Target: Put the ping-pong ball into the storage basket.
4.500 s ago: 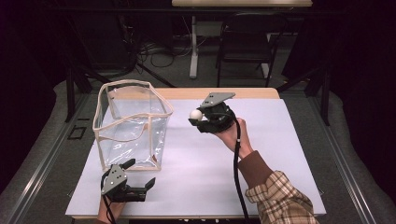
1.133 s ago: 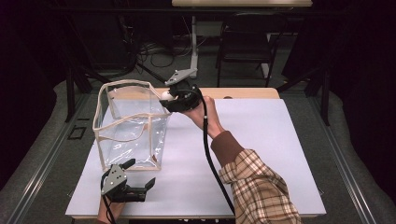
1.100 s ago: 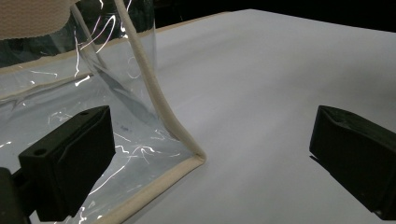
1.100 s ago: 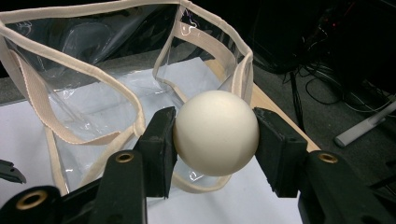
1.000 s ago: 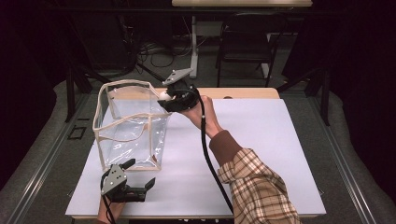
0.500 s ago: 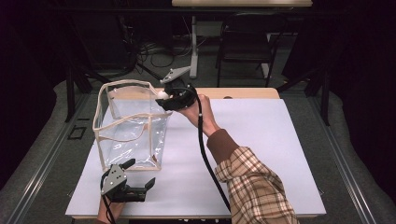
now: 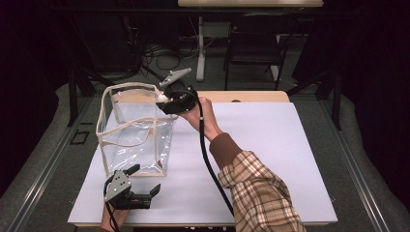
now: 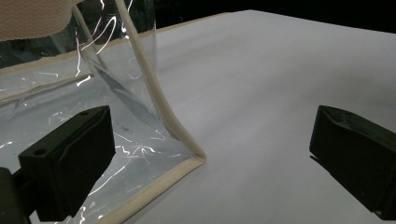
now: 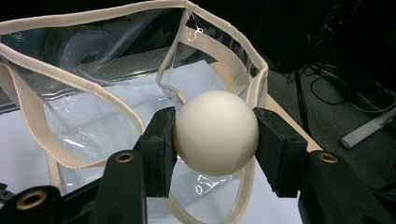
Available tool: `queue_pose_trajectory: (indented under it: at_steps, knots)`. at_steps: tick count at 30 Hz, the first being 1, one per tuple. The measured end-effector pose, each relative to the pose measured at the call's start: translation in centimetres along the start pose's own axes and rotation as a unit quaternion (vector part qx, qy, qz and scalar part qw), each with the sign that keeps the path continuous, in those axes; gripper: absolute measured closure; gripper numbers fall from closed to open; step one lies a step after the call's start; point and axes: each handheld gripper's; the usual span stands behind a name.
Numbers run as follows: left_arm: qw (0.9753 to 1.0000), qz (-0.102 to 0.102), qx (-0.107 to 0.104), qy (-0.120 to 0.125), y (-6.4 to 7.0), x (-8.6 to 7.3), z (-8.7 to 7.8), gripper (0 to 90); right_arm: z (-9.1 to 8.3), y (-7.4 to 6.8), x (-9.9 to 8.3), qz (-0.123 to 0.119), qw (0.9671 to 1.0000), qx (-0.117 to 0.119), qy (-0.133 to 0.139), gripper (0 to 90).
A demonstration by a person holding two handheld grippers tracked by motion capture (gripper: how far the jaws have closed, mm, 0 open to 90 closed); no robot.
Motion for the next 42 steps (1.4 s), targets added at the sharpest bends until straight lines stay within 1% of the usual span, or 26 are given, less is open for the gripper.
queue_pose_trajectory:
  at_steps: [6, 7, 9, 10, 11, 15, 22, 27, 34, 42]
  knots:
    - [1.0, 0.0, -0.002, 0.002, 0.0, 0.0, 0.0, 0.2, 0.4, -0.3, 0.2, 0.002, 1.0, 0.001, -0.001, 51.0]
    - [1.0, 0.0, -0.002, 0.002, 0.0, 0.0, 0.0, 0.2, 0.4, -0.3, 0.3, -0.001, 1.0, 0.002, 0.0, 51.0]
    - [1.0, 0.0, -0.002, 0.002, 0.0, 0.0, 0.0, 0.2, 0.5, -0.4, 0.3, 0.002, 1.0, 0.003, -0.001, 51.0]
    - [1.0, 0.0, -0.003, 0.002, 0.0, 0.0, 0.0, 0.2, 0.6, -0.5, 0.4, -0.001, 1.0, 0.003, 0.001, 51.0]
    - [1.0, -0.001, -0.002, 0.002, 0.0, 0.0, 0.0, 0.2, 0.6, -0.6, 0.5, 0.001, 1.0, 0.004, 0.001, 51.0]
    - [1.0, 0.0, -0.003, 0.002, 0.0, 0.0, 0.0, 0.2, 1.1, -0.8, 0.6, -0.002, 1.0, 0.005, -0.003, 51.0]
    - [1.0, 0.001, -0.004, 0.002, 0.0, 0.0, 0.0, 0.2, 1.7, -1.0, 0.8, -0.001, 1.0, 0.005, -0.006, 51.0]
    - [1.0, 0.001, -0.005, 0.002, 0.0, 0.0, 0.0, 0.2, 2.0, -1.1, 0.9, -0.003, 0.9999, 0.005, -0.008, 51.0]
    - [1.0, 0.0, -0.004, 0.003, 0.0, 0.0, 0.0, 0.2, 2.7, -1.1, 0.9, 0.001, 0.9999, 0.008, -0.013, 51.0]
    - [1.0, 0.0, -0.004, 0.004, 0.0, 0.0, 0.0, 0.2, 3.5, -1.0, 1.0, 0.009, 0.9997, 0.008, -0.02, 50.9]
Point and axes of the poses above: each handheld gripper's, and its own axes: z roughly forward along the jaws, x roughly out of its top, y roughly to its right, and after that the axes turned 13 degrees about z, right-handed
